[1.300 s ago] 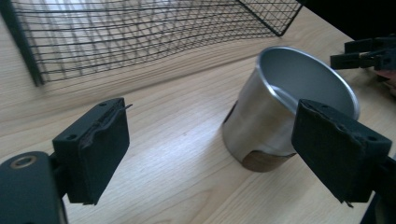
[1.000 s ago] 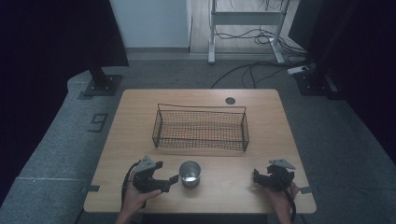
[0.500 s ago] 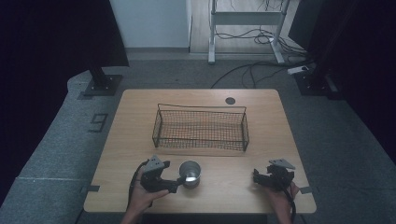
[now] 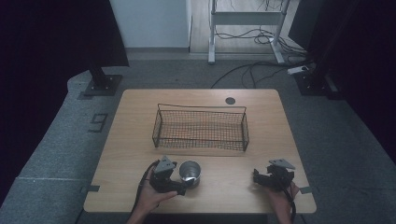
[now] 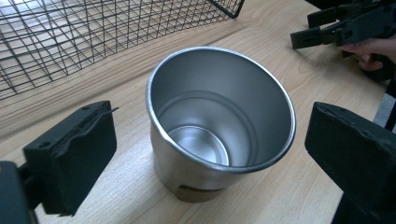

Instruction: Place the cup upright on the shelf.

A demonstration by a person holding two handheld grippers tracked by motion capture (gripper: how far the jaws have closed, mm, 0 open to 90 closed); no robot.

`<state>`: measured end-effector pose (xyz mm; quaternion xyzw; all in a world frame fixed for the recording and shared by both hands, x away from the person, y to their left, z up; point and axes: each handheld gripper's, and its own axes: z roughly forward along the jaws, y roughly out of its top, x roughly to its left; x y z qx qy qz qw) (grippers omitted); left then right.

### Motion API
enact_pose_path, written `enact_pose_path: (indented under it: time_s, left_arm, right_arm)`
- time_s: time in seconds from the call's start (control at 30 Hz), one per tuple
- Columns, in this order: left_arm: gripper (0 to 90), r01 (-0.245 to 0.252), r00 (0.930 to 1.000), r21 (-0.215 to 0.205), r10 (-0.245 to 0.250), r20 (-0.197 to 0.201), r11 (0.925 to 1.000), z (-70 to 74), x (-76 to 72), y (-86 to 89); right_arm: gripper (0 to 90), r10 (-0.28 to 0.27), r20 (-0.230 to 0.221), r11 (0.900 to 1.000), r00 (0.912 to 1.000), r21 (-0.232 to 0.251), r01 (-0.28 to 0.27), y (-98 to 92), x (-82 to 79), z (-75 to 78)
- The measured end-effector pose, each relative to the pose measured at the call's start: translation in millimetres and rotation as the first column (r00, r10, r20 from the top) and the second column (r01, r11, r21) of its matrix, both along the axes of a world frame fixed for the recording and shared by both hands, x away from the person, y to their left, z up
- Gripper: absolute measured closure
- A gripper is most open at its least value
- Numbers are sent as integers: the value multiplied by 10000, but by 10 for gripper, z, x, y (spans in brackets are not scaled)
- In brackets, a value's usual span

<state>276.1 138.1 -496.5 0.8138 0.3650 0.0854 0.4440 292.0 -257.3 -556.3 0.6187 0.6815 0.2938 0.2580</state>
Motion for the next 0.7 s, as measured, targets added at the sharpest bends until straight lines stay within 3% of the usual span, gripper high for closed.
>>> enact_pose_path:
  time_s: [0.17,0.5,0.7]
  left_arm:
    - [0,-254,9997,131,253,71,9996,-54,26,-90]
    - [1,-161,9999,334,159,56,9993,-142,69,-194]
    - [78,-233,9994,329,224,257,9992,-185,83,-242]
  right_arm:
    - [21,0,5,10000,10000,-3,0,0,0,0]
    - [22,-14,3,10000,10000,3,14,2,2,0]
    - [24,-29,-2,10000,10000,18,29,5,3,1]
